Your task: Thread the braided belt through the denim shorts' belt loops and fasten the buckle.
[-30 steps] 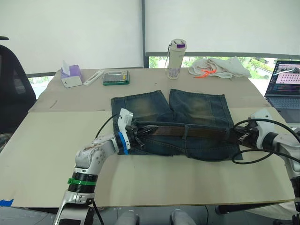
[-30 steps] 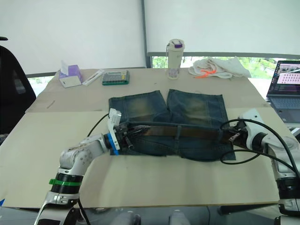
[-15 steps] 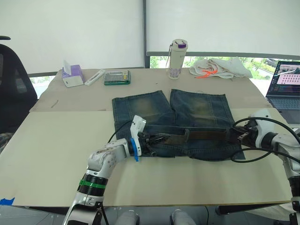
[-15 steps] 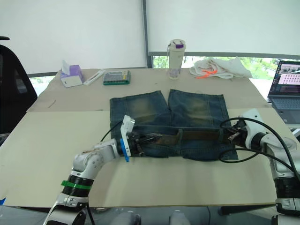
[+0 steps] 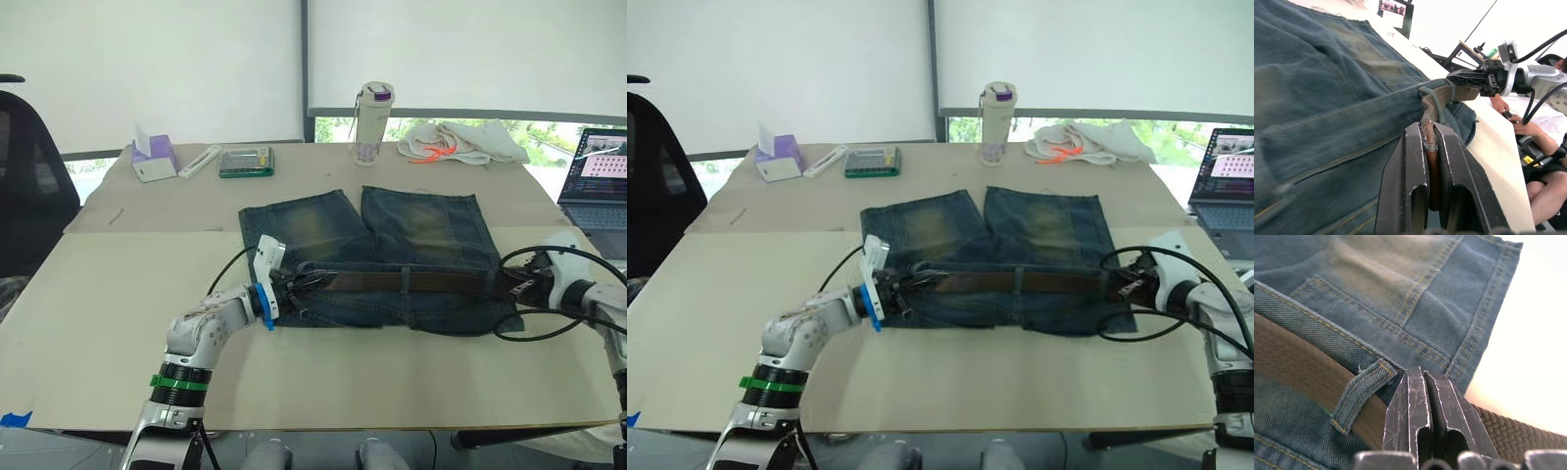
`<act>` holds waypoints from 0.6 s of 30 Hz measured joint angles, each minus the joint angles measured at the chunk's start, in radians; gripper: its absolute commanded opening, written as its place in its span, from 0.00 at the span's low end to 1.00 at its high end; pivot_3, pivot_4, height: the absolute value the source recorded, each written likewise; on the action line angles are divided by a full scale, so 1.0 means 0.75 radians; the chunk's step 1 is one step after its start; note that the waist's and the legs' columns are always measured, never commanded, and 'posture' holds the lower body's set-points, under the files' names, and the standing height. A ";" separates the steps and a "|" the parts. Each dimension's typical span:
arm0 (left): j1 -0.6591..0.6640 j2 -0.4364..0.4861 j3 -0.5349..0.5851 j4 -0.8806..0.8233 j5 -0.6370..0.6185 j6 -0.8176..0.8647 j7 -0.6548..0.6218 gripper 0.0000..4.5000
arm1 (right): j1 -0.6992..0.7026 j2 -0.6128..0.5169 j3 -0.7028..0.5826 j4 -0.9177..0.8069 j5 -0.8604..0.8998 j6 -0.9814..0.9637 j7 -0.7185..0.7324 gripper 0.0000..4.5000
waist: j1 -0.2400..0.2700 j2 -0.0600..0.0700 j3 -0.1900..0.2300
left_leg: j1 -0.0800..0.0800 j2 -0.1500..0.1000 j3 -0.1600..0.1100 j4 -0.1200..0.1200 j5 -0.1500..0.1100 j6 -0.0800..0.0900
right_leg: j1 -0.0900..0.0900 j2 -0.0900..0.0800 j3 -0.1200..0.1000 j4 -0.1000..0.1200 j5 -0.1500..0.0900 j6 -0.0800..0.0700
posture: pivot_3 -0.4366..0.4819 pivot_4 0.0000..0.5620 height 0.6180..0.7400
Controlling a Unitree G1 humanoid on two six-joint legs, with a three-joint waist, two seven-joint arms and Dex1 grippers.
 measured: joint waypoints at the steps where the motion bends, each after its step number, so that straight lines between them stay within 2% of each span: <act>1: 0.000 -0.019 -0.003 0.001 0.002 0.000 0.006 0.00 | -0.008 -0.006 0.000 0.020 -0.010 -0.015 0.000 0.02 | 0.001 0.000 0.000 | 0.000 0.000 0.000 0.000 0.000 0.000 | 0.000 0.000 0.000 0.000 0.000 0.000 | 0.48 0.27 1.00; 7: 0.000 -0.089 -0.038 0.006 0.033 -0.022 0.041 0.00 | -0.014 -0.026 0.000 0.099 -0.057 -0.056 -0.029 0.02 | 0.001 0.000 0.000 | 0.000 0.000 0.001 0.000 0.000 0.000 | 0.000 0.000 0.000 0.000 0.000 0.000 | 0.48 0.27 1.00; 17: 0.022 -0.129 -0.050 0.006 0.037 -0.028 0.076 0.00 | -0.012 -0.066 -0.043 0.128 -0.073 -0.120 -0.060 0.02 | -0.001 0.000 0.000 | 0.000 0.000 0.001 0.000 0.000 0.000 | 0.000 0.000 0.001 0.000 0.000 0.000 | 0.48 0.27 1.00; 18: 0.024 -0.136 -0.050 0.006 0.037 -0.028 0.083 0.00 | -0.012 -0.066 -0.051 0.126 -0.068 -0.127 -0.054 0.08 | -0.001 0.000 0.000 | 0.000 0.000 0.001 0.000 0.000 0.000 | 0.000 0.000 0.001 0.000 0.000 0.000 | 0.48 0.27 1.00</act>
